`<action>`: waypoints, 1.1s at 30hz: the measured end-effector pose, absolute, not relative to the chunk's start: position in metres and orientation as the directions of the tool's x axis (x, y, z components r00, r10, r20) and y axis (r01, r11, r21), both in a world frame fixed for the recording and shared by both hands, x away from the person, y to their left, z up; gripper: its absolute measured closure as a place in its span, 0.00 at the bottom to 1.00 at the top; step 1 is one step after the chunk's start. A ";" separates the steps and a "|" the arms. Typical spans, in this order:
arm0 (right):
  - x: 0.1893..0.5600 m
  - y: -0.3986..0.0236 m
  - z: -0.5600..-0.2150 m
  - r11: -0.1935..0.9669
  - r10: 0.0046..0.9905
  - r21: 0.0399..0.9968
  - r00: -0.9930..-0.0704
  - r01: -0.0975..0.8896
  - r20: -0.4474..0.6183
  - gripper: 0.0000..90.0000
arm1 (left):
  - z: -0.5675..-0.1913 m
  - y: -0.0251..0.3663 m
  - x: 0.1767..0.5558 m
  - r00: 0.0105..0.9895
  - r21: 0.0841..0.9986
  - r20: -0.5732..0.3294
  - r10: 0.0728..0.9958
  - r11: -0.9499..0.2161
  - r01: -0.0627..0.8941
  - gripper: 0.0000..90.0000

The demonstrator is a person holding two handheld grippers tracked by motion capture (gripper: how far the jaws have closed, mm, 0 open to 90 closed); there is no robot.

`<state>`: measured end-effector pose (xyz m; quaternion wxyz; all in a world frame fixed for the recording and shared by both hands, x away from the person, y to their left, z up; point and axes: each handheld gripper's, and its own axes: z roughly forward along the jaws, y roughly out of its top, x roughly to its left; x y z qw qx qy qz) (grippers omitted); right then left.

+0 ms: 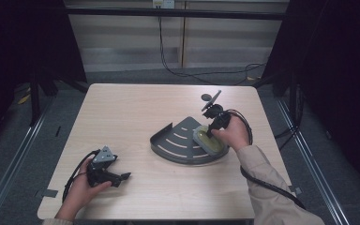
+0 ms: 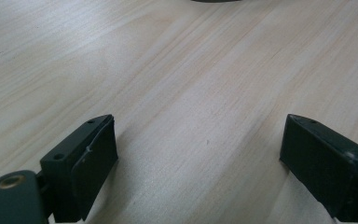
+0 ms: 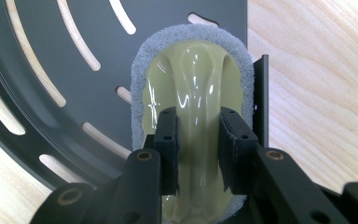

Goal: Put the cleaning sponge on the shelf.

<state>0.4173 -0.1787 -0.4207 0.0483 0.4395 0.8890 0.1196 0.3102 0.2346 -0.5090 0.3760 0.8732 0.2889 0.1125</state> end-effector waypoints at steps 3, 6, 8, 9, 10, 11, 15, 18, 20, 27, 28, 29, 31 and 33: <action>0.417 -0.179 -0.421 0.584 0.793 0.257 -0.608 0.770 0.021 0.79 | -0.509 0.235 0.310 0.807 0.721 -0.022 0.590 -0.550 0.421 0.11; 0.418 -0.178 -0.422 0.585 0.792 0.258 -0.610 0.769 0.021 0.79 | -0.509 0.235 0.310 0.807 0.721 -0.022 0.590 -0.550 0.421 0.11; 0.418 -0.178 -0.423 0.586 0.792 0.257 -0.611 0.769 0.021 0.79 | -0.509 0.235 0.310 0.807 0.721 -0.022 0.590 -0.550 0.421 0.11; 0.418 -0.177 -0.423 0.585 0.793 0.256 -0.609 0.770 0.022 0.79 | -0.509 0.235 0.310 0.807 0.721 -0.022 0.589 -0.550 0.421 0.11; 0.418 -0.177 -0.423 0.584 0.793 0.256 -0.609 0.770 0.022 0.79 | -0.509 0.235 0.310 0.807 0.721 -0.022 0.590 -0.550 0.421 0.11; 0.418 -0.177 -0.424 0.587 0.791 0.255 -0.611 0.769 0.022 0.79 | -0.509 0.235 0.310 0.807 0.721 -0.022 0.590 -0.550 0.421 0.11; 0.418 -0.176 -0.424 0.588 0.790 0.255 -0.613 0.767 0.021 0.79 | -0.509 0.235 0.310 0.807 0.721 -0.022 0.589 -0.550 0.421 0.11; 0.418 -0.177 -0.424 0.586 0.792 0.255 -0.610 0.769 0.022 0.79 | -0.509 0.235 0.310 0.807 0.721 -0.022 0.590 -0.550 0.421 0.11; 0.418 -0.177 -0.424 0.586 0.792 0.256 -0.610 0.769 0.021 0.79 | -0.509 0.235 0.310 0.808 0.721 -0.020 0.589 -0.551 0.420 0.11; 0.418 -0.175 -0.426 0.586 0.791 0.258 -0.612 0.768 0.024 0.78 | -0.509 0.235 0.310 0.807 0.721 -0.022 0.590 -0.550 0.421 0.11; 0.418 -0.175 -0.426 0.588 0.790 0.257 -0.613 0.767 0.024 0.78 | -0.509 0.235 0.310 0.807 0.721 -0.022 0.590 -0.550 0.421 0.11; 0.418 -0.175 -0.427 0.586 0.790 0.258 -0.613 0.768 0.027 0.78 | -0.509 0.235 0.310 0.807 0.721 -0.022 0.590 -0.550 0.421 0.11; 0.418 -0.175 -0.427 0.584 0.791 0.260 -0.611 0.769 0.031 0.76 | -0.509 0.235 0.310 0.807 0.721 -0.022 0.590 -0.550 0.421 0.11; 0.417 -0.176 -0.427 0.582 0.793 0.257 -0.609 0.771 0.031 0.72 | -0.509 0.235 0.310 0.807 0.721 -0.022 0.590 -0.550 0.421 0.11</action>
